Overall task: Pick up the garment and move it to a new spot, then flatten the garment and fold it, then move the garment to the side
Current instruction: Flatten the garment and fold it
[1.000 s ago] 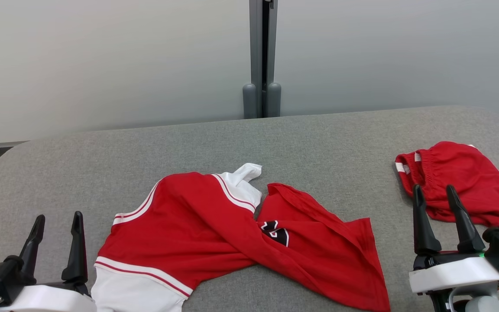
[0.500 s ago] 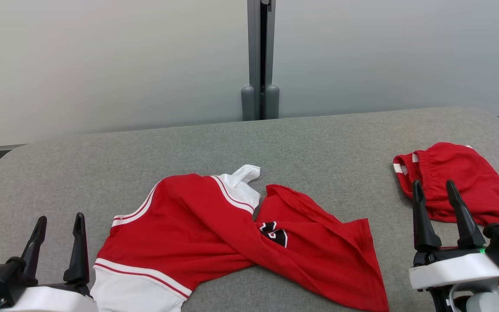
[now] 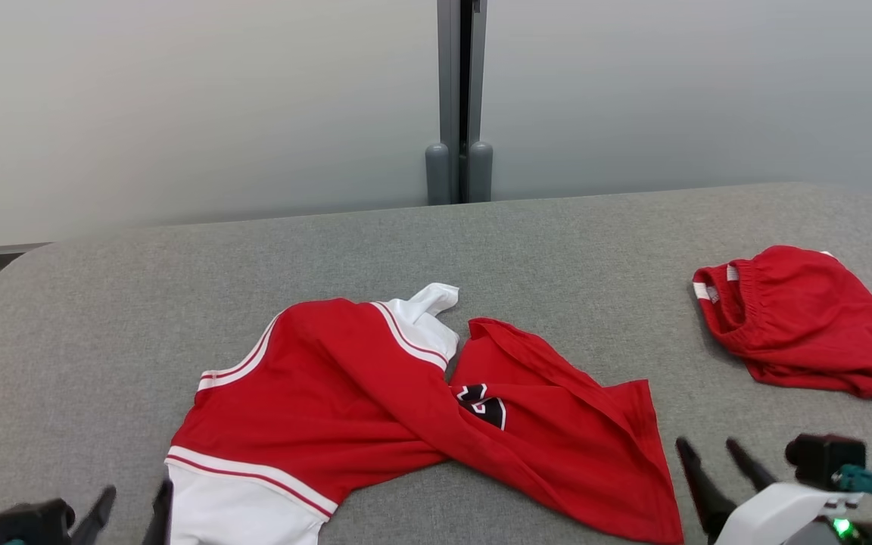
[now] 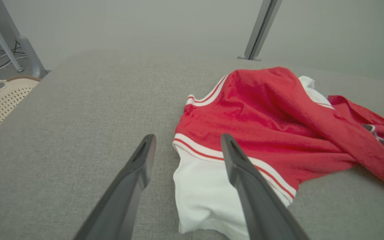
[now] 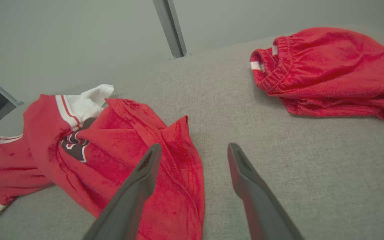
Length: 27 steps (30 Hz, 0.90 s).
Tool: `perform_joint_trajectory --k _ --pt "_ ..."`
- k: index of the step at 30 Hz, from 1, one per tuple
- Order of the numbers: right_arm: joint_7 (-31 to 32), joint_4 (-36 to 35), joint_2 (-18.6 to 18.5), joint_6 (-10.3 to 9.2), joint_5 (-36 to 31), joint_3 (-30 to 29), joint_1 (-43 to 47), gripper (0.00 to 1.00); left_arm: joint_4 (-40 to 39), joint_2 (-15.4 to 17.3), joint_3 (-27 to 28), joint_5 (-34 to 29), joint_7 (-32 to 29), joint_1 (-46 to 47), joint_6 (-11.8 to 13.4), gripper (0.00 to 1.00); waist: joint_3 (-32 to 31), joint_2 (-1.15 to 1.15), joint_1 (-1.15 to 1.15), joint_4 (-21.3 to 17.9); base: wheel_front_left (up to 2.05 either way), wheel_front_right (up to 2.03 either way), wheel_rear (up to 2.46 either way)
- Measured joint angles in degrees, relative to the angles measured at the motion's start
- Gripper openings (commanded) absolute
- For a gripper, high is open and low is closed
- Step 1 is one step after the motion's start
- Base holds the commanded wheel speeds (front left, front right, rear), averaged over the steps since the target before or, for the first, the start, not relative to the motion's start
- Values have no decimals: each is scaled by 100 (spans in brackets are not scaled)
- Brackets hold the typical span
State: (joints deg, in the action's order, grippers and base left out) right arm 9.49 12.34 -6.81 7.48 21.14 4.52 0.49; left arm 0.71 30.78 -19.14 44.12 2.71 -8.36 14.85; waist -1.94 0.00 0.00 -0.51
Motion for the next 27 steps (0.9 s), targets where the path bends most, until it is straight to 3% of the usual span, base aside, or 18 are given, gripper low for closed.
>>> perform_joint_trajectory --k 10,17,27 --pt "1645 250 132 1 468 -34 332 100 -208 534 -416 500 -1631 -443 -116 100 155 0 0 36 0 0 0" --pt "1878 267 231 1 555 -114 284 100 -107 493 -587 489 -1847 -237 -191 100 314 0 0 44 0 0 0" --pt "1876 420 312 1 565 2 13 100 764 227 -732 445 -1622 322 -644 100 500 0 0 -6 0 0 0"
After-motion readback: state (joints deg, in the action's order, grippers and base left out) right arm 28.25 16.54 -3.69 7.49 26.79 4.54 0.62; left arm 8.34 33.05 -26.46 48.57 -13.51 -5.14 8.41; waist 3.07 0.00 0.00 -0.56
